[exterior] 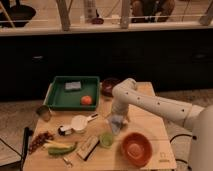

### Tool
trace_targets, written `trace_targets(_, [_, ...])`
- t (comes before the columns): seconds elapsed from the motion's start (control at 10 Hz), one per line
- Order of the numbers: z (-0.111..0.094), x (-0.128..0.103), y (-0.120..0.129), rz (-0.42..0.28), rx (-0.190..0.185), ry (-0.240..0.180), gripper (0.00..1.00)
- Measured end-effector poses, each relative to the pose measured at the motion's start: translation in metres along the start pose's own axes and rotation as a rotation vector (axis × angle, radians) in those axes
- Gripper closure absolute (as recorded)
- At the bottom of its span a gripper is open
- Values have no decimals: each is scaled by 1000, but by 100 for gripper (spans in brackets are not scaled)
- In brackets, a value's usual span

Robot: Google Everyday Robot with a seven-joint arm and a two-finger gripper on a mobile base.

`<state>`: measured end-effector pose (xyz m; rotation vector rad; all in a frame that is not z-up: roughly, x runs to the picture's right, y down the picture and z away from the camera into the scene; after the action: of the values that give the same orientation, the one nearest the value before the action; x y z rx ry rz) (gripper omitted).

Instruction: Place towel in table surface

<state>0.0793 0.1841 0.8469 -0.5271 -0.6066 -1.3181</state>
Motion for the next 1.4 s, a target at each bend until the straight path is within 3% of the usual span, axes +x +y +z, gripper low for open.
trace_targets(1.4, [-1, -1, -1, -15, 13, 9, 20])
